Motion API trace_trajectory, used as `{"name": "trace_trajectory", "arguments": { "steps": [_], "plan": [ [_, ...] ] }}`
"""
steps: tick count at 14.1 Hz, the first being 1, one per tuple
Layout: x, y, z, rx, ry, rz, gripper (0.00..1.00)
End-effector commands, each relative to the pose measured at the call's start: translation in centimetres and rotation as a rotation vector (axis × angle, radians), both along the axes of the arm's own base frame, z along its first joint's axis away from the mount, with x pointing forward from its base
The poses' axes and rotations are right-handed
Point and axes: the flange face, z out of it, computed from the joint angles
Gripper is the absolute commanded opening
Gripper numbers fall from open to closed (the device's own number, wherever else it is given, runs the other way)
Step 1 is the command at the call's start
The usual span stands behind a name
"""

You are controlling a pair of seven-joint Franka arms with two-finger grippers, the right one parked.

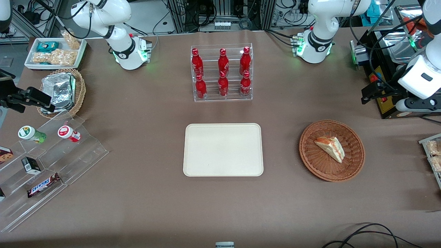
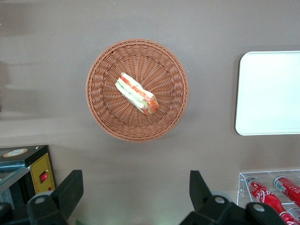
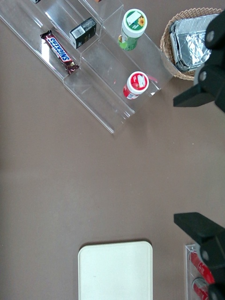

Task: Place sandwich from basket to tray
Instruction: 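Move the left gripper from rest toward the wicker basket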

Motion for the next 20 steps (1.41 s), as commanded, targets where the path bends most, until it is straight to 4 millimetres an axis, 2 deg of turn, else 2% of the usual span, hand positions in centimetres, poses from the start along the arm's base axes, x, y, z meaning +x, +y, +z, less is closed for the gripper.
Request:
{"name": "trace_trajectory", "arguments": {
  "steps": [1, 9, 12, 15, 17, 20],
  "plan": [
    [0.7, 0.3, -0.3, -0.008, 0.018, -0.010, 1.00],
    [0.7, 0.0, -1.3, -0.004, 0.046, -0.001, 1.00],
    [0.7, -0.1, -2.8, -0.001, 0.077, -0.007, 1.00],
    [1.0, 0.4, -6.9, 0.039, 0.139, 0.000, 1.00],
    [2.0, 0.6, -11.0, 0.051, 0.157, 0.006, 1.00],
    [2.0, 1.0, -17.2, 0.049, 0.109, 0.038, 1.00]
  ]
}}
